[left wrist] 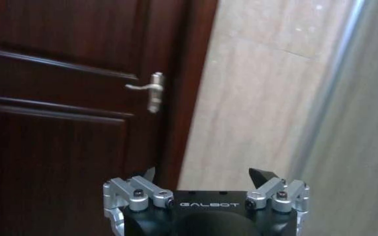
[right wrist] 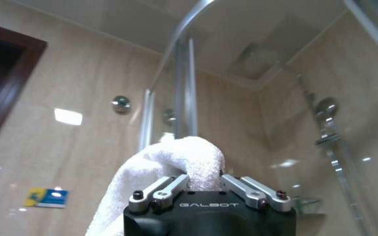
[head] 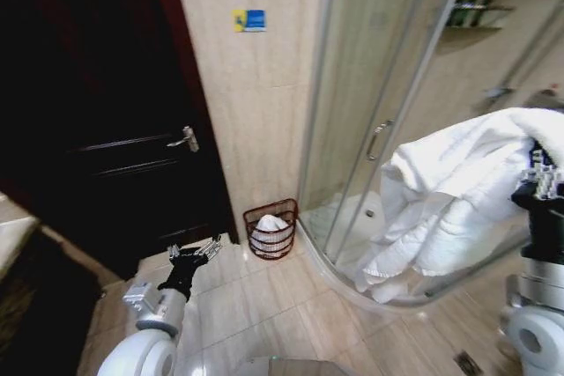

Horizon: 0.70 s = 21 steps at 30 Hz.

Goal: Discard the used towel into the hamper.

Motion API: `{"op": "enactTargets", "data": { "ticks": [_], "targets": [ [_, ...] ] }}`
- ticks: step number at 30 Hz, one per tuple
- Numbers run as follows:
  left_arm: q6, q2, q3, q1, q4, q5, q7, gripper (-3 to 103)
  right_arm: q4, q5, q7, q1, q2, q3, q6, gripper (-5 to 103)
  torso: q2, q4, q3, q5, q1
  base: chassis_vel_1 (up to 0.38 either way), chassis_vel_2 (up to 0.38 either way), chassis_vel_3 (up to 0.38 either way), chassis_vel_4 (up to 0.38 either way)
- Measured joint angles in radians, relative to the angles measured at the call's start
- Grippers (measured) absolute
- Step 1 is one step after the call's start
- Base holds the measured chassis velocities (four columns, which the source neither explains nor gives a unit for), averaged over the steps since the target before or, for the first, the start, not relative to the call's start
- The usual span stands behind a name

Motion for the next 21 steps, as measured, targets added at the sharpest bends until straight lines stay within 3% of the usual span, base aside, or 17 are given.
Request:
{"op": "enactTargets", "data": {
  "ticks": [21],
  "targets": [
    [0.000, 0.000, 0.000, 0.000, 0.000, 0.000, 0.000, 97, 0.000, -0.008, -0.005, 0.006, 0.001, -0.004, 0.000, 7, 0.000, 0.0004, 0.000, 0.0001, 0.000, 0.124, 0.128, 0.115, 0.125]
  ]
}}
